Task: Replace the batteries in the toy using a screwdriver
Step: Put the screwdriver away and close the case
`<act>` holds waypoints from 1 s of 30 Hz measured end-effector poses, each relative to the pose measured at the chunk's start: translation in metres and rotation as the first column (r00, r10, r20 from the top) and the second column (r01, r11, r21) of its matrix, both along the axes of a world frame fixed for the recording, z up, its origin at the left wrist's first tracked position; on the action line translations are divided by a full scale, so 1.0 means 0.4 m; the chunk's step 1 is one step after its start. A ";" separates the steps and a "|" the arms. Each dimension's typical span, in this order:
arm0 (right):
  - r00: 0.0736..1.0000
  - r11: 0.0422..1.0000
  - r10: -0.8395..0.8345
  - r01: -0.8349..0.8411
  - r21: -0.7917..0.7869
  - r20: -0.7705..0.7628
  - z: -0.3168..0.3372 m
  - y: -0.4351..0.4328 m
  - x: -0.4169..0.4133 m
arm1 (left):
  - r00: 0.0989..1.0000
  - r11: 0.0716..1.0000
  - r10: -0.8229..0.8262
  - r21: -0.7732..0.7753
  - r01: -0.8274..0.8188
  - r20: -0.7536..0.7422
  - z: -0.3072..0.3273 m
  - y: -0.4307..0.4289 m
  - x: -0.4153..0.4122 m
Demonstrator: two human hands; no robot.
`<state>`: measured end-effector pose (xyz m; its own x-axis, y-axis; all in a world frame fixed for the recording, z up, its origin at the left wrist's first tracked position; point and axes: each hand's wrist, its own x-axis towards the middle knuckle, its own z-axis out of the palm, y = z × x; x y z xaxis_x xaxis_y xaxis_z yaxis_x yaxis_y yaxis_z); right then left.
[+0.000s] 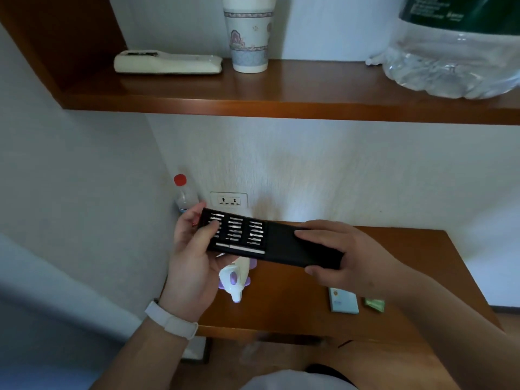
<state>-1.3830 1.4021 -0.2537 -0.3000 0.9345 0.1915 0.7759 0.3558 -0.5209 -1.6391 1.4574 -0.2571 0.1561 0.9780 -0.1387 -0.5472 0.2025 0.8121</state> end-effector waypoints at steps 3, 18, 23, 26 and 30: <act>0.998 0.990 -0.069 0.066 0.127 0.014 -0.030 -0.006 0.008 | 0.998 0.999 0.032 0.008 -0.031 -0.048 -0.002 -0.009 0.004; 0.486 0.797 -0.602 0.407 -0.445 -0.633 -0.060 -0.031 -0.034 | 0.932 0.997 0.064 0.060 -0.046 -0.358 -0.069 -0.028 -0.003; 0.544 0.824 -0.566 0.366 -0.432 -0.620 -0.055 -0.039 -0.064 | 0.913 0.996 0.036 0.090 0.001 -0.406 -0.093 -0.054 0.013; 0.532 0.838 -0.545 0.359 -0.410 -0.648 -0.055 -0.036 -0.088 | 0.914 0.995 0.055 0.103 -0.015 -0.401 -0.094 -0.066 0.028; 0.530 0.847 -0.530 0.351 -0.398 -0.662 -0.043 -0.029 -0.088 | 0.910 0.994 0.052 0.107 -0.009 -0.410 -0.093 -0.056 0.023</act>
<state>-1.4182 1.3905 -0.2710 0.3171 0.9470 -0.0518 0.1339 -0.0988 -0.9861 -1.6297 1.4351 -0.2944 0.0760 0.9935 -0.0852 -0.1643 0.0968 0.9817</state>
